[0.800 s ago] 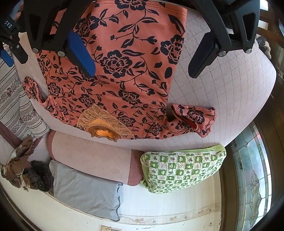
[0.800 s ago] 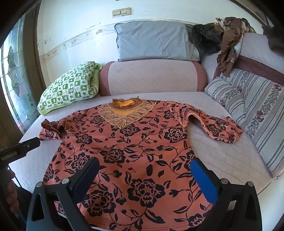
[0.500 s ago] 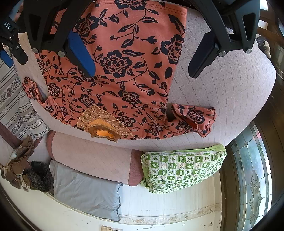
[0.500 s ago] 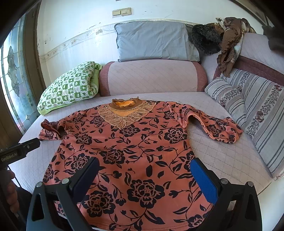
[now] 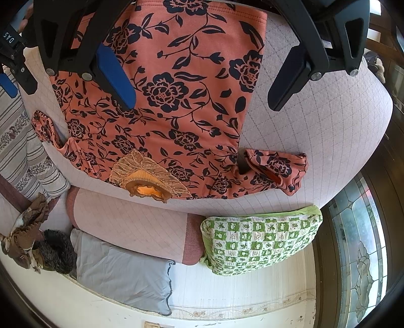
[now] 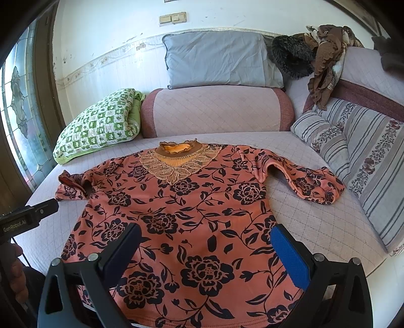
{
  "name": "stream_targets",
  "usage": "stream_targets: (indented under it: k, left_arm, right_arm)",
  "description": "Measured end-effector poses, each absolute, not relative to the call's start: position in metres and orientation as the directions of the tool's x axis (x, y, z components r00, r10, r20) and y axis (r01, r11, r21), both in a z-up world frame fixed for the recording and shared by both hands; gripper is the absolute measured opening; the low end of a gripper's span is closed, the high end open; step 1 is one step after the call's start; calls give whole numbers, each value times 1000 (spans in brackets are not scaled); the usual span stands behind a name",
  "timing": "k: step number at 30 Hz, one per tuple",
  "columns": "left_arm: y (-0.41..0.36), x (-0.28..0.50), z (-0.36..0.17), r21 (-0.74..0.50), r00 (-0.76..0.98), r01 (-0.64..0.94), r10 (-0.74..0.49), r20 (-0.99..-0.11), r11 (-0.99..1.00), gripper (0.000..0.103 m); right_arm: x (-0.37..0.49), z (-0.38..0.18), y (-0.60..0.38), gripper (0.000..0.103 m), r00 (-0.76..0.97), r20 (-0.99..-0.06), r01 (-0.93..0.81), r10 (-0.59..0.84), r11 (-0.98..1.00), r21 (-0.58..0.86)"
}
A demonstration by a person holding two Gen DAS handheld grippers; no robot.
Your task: Fold small clothes
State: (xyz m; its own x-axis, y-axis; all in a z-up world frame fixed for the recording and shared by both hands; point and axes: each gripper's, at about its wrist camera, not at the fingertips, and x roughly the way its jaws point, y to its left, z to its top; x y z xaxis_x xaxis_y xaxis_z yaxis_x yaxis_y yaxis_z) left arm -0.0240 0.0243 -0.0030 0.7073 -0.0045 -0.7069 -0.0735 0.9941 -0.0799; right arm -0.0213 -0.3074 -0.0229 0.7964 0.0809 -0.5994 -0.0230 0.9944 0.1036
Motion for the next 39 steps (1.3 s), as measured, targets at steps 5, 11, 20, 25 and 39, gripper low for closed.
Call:
stream_targets:
  k: [5,11,20,25,39]
  left_arm:
    - [24,-24,-3,-80,706,-74,-4,-708,994,103]
    - [24,-24,-3,-79,707,-75,-3,-707,994,103]
    - [23,-23,-2,-77,706,-75,-2,-709,994,103]
    - [26,-20,-8,-91,694,-81,-10,-720,992,103]
    - [29,9,-66,-50,574,-75,3,-819,996,103]
  right_arm:
    - [-22,-22,-309,103,802,-591,-25,82,994,104]
    - [-22,-22,-309,103,806,-586,-26,82,994,104]
    - [-18,-20,-308,103,786,-611,-25,93,992,120]
    - [-13,-26,-314,103,771,-626,-36,118,989,142]
    - [120,-123,-602,96,619,-785,517,32,736,437]
